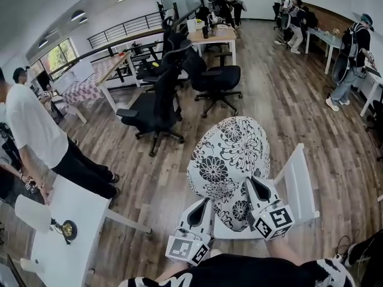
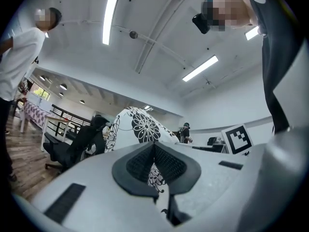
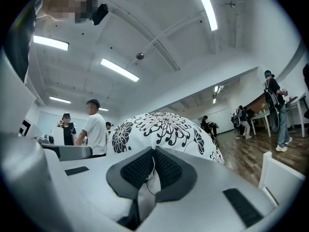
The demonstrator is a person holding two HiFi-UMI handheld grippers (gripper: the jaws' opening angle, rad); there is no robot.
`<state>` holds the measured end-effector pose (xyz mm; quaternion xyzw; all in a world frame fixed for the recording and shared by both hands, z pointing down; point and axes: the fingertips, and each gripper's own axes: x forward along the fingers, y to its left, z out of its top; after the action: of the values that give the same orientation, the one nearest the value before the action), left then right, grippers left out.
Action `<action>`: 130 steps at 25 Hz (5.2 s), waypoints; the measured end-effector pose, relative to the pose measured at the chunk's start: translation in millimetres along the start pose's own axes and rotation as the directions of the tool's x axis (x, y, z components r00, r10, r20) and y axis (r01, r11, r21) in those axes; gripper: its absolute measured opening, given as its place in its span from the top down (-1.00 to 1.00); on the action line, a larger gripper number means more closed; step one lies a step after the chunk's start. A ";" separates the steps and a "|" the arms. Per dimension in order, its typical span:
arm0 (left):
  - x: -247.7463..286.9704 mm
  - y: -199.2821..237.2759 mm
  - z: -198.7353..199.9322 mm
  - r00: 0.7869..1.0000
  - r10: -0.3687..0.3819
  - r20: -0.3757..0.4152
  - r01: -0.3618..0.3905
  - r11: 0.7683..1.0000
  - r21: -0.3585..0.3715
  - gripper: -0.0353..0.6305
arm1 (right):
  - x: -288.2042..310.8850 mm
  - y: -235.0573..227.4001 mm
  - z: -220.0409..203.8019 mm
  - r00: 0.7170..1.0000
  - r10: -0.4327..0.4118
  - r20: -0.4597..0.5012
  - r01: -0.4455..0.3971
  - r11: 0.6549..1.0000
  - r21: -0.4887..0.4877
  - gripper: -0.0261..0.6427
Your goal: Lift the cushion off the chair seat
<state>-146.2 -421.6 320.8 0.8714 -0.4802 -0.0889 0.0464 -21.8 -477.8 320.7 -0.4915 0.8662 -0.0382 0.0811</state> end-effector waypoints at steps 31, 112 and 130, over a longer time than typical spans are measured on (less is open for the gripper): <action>-187.4 -294.9 -50.9 0.997 0.082 -0.016 -0.082 0.997 -0.013 0.88 | -340.6 52.2 24.5 0.991 0.130 -0.022 -0.130 0.991 0.034 0.83; -626.9 -549.1 -36.4 0.999 0.038 -0.009 -0.038 0.999 -0.011 0.88 | -773.4 332.0 44.2 0.998 0.059 0.036 -0.060 0.998 0.020 0.83; -649.1 -575.7 -42.6 0.999 0.052 0.002 -0.051 0.998 -0.036 0.88 | -805.7 340.5 43.7 0.997 0.077 0.020 -0.078 0.997 0.006 0.83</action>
<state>-0.2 434.5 338.4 0.8576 -0.5009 -0.0975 0.0636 103.9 388.9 310.9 -0.4576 0.8837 -0.0332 0.0928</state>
